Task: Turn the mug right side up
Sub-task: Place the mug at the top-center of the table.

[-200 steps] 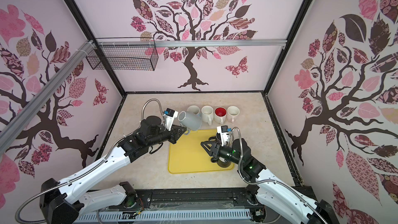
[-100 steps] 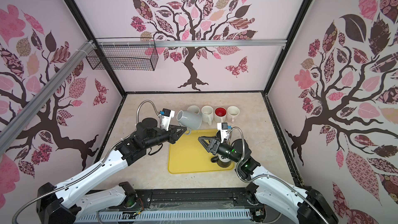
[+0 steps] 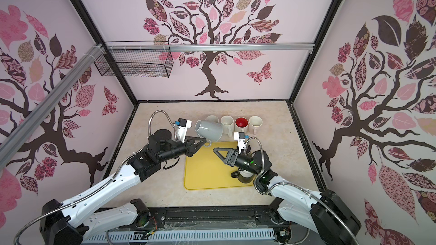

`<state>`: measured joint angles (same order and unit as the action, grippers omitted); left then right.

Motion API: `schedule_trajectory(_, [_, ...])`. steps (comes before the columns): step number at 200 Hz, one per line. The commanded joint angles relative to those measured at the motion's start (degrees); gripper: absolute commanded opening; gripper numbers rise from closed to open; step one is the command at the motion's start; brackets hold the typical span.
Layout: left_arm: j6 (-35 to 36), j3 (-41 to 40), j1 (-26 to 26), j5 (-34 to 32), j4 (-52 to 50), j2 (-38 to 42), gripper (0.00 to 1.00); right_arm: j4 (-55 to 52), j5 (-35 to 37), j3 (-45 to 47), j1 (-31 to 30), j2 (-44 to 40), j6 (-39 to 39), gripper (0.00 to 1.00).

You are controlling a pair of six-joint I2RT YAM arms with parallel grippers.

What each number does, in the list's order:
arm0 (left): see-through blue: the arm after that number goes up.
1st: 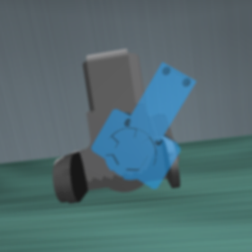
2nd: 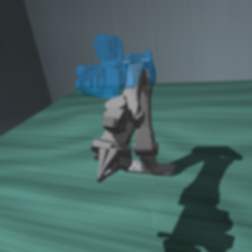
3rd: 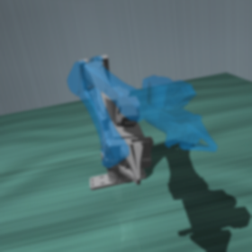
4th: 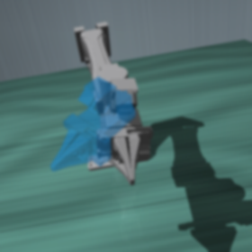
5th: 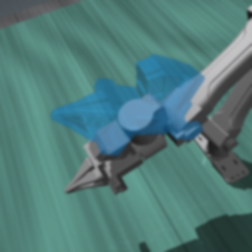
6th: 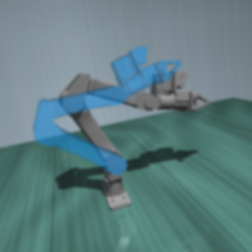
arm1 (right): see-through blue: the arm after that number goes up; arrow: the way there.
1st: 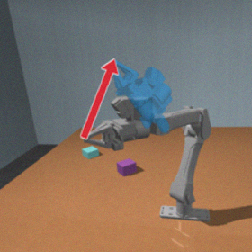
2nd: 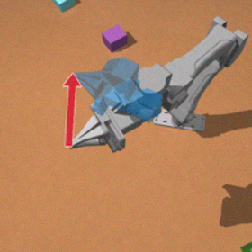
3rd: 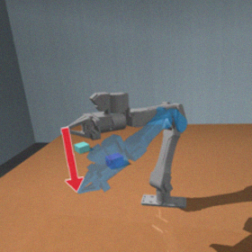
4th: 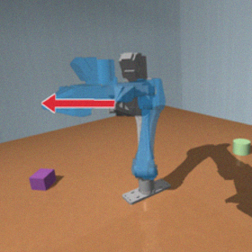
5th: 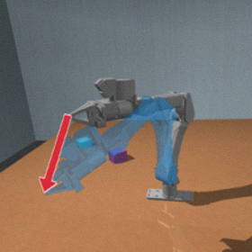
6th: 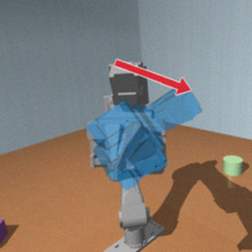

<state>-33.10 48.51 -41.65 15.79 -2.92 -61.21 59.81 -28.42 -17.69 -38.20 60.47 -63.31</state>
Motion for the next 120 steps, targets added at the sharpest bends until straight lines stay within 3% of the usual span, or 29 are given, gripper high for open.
schedule_trajectory(1, [-1.1, -1.4, 0.0, 1.6, 7.9, 2.0, 0.00, 4.8, -1.3, -3.3, -0.2, 0.7, -1.8, 0.47])
schedule_trajectory(120, [-5.4, -2.6, 0.1, 5.1, 14.8, 3.3, 0.00, 9.7, -1.7, -6.2, -0.2, 5.6, -4.9, 0.45])
